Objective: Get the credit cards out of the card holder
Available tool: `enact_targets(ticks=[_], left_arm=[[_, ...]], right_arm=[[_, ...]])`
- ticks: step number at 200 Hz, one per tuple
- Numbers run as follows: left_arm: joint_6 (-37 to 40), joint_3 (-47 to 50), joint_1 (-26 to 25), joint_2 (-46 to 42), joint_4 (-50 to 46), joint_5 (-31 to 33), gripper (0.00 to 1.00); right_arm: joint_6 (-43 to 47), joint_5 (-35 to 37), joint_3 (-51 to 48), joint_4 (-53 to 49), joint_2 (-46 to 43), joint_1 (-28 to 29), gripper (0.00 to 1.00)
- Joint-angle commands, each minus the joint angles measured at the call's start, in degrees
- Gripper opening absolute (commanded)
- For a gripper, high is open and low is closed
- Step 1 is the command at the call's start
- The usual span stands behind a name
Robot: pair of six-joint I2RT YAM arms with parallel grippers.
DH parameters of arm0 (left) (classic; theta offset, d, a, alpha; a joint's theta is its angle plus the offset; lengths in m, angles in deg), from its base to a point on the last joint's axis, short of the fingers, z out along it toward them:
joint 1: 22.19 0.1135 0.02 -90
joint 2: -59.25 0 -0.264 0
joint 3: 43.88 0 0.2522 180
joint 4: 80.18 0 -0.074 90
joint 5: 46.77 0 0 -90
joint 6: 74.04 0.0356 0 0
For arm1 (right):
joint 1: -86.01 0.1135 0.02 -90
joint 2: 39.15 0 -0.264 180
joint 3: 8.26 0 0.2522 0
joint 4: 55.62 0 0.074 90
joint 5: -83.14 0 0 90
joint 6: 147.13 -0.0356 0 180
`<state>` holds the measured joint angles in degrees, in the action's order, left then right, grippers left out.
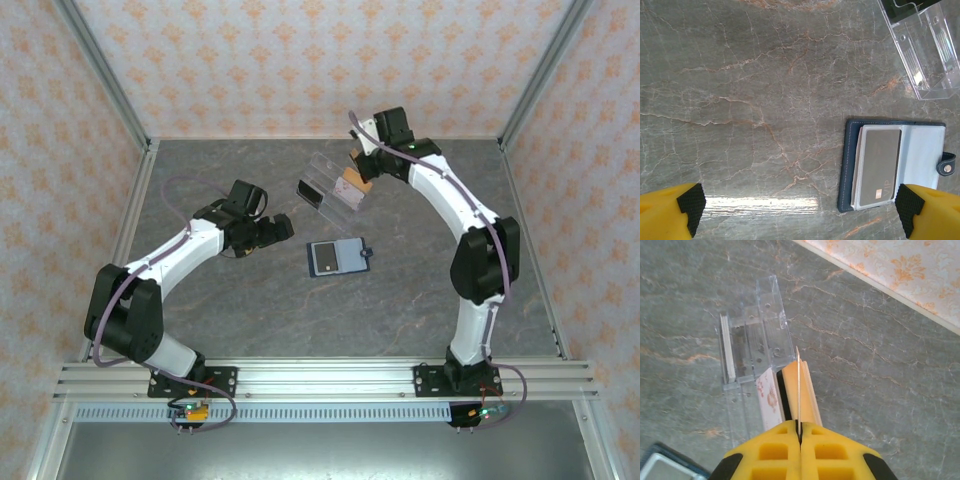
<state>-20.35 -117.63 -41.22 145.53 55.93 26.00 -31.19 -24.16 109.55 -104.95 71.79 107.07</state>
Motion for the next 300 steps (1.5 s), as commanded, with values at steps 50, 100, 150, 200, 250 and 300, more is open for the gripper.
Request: enact_targets(ticks=[50,100,150,200,250,300], left_arm=[[0.82,-1.12,-0.04,-1.03,-1.97,1.22,1.00],[0.74,-1.15,-0.05,-0.54,-2.06,0.21,1.00],[-0.07,0.24,-0.05,-0.37,-0.30,-1.14,1.00],[-0.31,0.13,0.00,-0.24,-0.19,-1.25,1.00],[-1.19,0.44,-0.03,-0.24,0.19,-1.27,1.00],[-1.91,1.71,-0.05,-0.93,1.83,-1.10,1.00]], right_arm=[[8.81,1.03,9.95,-8.82,8.56,-0.10,0.00],[12.35,1.40,16.98,-17.26,14.66,-0.10,0.00],[12.95,2.88,19.29,-19.00,16.77,-0.09,0.10],[7.74,3.76,21.98,-19.06,14.50,-0.09,0.33],[-1.58,0.35,16.57,-18.42,5.98,-0.12,0.48],[-26.24,-5.42,-4.69,-8.94,-8.67,-0.10,0.58]])
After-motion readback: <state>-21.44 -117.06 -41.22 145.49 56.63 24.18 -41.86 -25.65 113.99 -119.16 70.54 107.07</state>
